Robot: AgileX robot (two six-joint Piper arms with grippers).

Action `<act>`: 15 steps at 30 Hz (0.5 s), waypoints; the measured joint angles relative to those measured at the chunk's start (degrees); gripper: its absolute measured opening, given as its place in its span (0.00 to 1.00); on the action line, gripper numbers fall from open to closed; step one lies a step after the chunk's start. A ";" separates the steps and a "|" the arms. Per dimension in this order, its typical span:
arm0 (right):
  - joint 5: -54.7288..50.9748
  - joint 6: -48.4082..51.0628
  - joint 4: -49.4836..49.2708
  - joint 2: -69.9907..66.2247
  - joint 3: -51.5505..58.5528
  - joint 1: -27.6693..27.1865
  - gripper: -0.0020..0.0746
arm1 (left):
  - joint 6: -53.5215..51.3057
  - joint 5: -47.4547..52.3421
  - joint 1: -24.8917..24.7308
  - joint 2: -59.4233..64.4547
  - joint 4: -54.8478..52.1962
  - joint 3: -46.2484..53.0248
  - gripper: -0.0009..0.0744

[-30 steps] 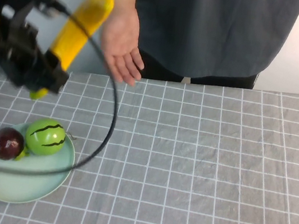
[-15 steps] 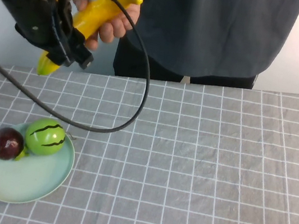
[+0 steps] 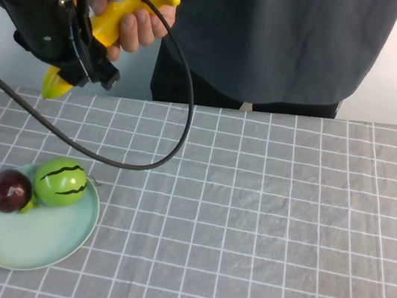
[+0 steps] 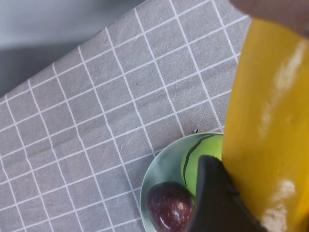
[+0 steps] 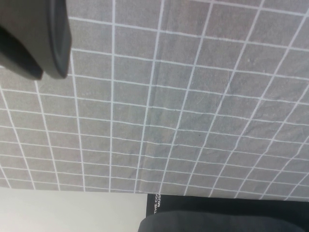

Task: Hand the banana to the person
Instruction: Hand the grabbed banana to the person

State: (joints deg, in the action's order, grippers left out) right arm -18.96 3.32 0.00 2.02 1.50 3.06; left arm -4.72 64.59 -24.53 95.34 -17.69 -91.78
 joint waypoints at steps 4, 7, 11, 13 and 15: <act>0.00 0.00 0.00 0.00 0.00 0.00 0.02 | 0.33 0.11 0.00 -0.03 0.00 0.00 0.44; 0.00 0.00 0.00 0.00 0.00 0.00 0.02 | 0.70 0.33 0.00 -1.20 0.00 0.00 0.58; 0.00 0.00 0.00 0.00 0.00 0.00 0.02 | 0.95 0.33 0.00 -5.83 0.00 0.11 0.72; 0.00 0.00 0.00 0.00 0.00 0.00 0.02 | 1.06 0.33 0.00 -8.92 0.11 0.11 0.74; 0.00 0.00 0.00 0.00 0.00 0.00 0.02 | 1.55 0.33 0.00 -12.89 0.56 0.11 0.75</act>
State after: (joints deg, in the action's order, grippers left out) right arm -18.96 3.32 0.00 2.02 1.50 3.06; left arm -3.17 64.92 -24.53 82.45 -17.13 -91.67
